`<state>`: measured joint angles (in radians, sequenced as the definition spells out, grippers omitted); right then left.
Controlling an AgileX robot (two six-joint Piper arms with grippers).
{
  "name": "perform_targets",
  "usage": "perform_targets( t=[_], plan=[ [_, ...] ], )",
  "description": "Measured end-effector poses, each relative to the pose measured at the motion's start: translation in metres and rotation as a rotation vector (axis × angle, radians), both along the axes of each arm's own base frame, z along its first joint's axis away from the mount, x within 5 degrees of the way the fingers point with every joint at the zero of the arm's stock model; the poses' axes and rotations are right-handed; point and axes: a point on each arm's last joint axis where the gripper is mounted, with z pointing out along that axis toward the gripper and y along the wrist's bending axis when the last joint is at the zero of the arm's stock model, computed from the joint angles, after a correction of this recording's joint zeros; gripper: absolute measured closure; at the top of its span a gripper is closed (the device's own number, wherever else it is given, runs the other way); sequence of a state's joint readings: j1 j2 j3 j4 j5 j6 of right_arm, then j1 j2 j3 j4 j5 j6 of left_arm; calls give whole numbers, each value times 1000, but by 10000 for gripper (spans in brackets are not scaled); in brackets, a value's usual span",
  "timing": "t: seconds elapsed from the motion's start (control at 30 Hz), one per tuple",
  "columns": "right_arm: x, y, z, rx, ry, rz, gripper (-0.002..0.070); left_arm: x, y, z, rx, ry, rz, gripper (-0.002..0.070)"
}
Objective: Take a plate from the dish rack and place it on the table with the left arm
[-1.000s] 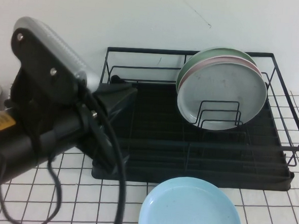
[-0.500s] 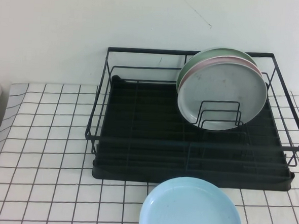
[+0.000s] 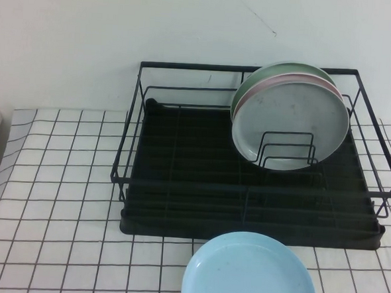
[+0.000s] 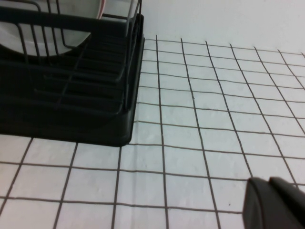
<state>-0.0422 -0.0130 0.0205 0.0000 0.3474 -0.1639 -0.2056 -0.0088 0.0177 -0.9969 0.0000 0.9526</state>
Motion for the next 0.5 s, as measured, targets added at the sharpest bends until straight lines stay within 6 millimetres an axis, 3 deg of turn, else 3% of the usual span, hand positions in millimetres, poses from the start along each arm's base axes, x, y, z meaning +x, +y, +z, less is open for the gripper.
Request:
perform_targets(
  t=[0.3, 0.5],
  plan=[
    [0, 0, 0, 0, 0, 0, 679, 1, 5, 0, -4, -16, 76, 677],
    [0, 0, 0, 0, 0, 0, 679, 1, 7, -7, -10, 68, 117, 677]
  ],
)
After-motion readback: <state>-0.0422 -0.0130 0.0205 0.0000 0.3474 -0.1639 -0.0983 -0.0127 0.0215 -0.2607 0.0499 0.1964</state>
